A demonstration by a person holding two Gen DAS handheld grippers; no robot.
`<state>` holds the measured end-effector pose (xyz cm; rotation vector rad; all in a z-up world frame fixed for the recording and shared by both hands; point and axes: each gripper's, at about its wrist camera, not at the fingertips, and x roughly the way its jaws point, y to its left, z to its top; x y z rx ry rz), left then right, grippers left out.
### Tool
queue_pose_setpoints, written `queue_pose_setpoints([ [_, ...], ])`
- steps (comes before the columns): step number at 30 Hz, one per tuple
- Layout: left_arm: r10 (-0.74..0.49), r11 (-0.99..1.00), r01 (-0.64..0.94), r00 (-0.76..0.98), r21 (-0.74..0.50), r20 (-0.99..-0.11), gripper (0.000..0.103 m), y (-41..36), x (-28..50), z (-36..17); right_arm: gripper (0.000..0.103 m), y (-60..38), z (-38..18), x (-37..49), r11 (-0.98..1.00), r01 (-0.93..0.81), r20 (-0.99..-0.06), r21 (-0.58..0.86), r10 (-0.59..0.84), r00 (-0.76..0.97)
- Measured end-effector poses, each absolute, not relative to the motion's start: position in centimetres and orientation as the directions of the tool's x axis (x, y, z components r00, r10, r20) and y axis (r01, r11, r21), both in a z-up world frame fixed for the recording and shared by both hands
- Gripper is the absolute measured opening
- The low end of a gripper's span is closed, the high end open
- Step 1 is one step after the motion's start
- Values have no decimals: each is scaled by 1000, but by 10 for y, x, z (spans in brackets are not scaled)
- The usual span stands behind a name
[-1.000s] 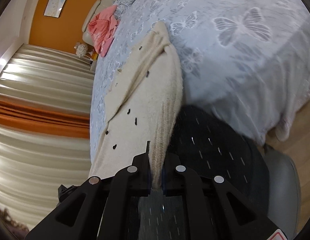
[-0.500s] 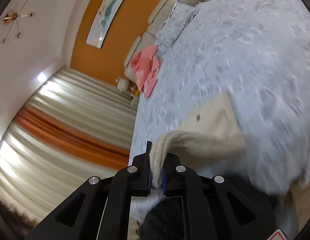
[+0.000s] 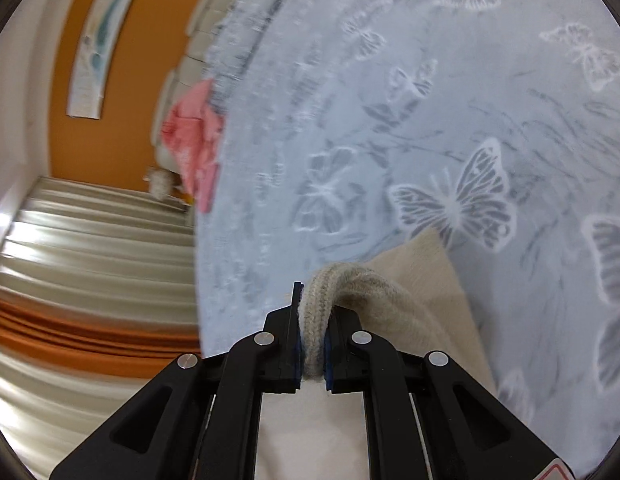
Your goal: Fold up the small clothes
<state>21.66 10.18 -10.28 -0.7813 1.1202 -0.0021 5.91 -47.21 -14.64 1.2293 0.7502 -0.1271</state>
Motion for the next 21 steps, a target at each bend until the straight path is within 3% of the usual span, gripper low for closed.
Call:
queue_pose_setpoints([
  [5, -335, 788, -366, 421, -496, -843, 6, 87, 245, -133, 8, -477, -185, 86, 387, 555, -669, 737, 302, 679],
  [11, -298, 829, -348, 386, -437, -873, 7, 76, 258, -156, 10, -474, -204, 96, 398, 568, -689, 721, 317, 652],
  [15, -297, 844, -303, 424, -443, -855, 13, 74, 259, -143, 17, -470, -187, 90, 431, 536, -677, 726, 309, 668],
  [16, -307, 833, -293, 459, -468, -834, 20, 76, 256, -134, 20, -467, -175, 84, 455, 523, -676, 721, 295, 676],
  [17, -312, 823, -272, 518, -499, -797, 25, 80, 249, -119, 32, -462, -163, 80, 482, 508, -674, 714, 275, 686],
  [18, -285, 827, -256, 576, -501, -766, 43, 84, 241, -104, 57, -459, -152, 73, 517, 497, -675, 697, 240, 697],
  [19, -260, 835, -251, 605, -490, -753, 60, 86, 236, -95, 68, -454, -138, 64, 569, 495, -684, 657, 173, 709],
  [21, -213, 869, -217, 648, -446, -731, 62, 92, 221, -75, 74, -446, -121, 50, 637, 489, -685, 596, 85, 724],
])
